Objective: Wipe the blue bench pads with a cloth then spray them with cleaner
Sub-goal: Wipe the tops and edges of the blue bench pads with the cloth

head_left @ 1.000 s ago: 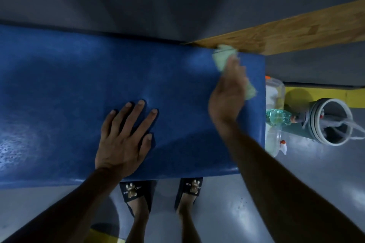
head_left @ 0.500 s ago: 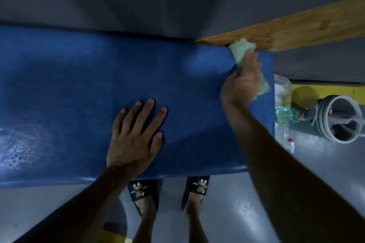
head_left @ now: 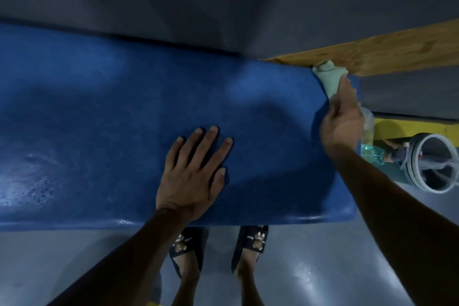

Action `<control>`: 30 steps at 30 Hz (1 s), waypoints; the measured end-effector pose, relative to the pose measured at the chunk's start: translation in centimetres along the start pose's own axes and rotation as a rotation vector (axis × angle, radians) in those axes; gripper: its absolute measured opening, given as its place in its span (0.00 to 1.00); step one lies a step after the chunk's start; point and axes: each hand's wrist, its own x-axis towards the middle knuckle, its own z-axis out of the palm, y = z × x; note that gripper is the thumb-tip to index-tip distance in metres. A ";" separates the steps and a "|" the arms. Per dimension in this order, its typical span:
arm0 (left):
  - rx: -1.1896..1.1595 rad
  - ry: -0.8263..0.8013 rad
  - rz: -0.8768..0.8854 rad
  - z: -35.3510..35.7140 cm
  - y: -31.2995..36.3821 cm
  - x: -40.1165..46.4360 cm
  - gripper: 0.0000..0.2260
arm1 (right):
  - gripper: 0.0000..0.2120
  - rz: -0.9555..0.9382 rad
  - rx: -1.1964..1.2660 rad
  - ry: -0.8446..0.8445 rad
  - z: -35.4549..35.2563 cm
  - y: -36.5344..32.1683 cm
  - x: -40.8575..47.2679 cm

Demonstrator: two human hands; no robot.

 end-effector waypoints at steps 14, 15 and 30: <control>0.047 0.012 0.000 -0.1 0.1 0.0 0.25 | 0.35 -0.803 -0.130 -0.324 4.7 -7.7 -3.2; 0.052 0.017 0.001 0.0 0.2 0.0 0.25 | 0.36 -0.746 -0.171 -0.322 3.4 -4.8 -2.3; 0.132 0.036 -0.002 0.2 0.9 0.1 0.25 | 0.29 -0.831 -0.120 -0.294 0.8 0.4 -9.9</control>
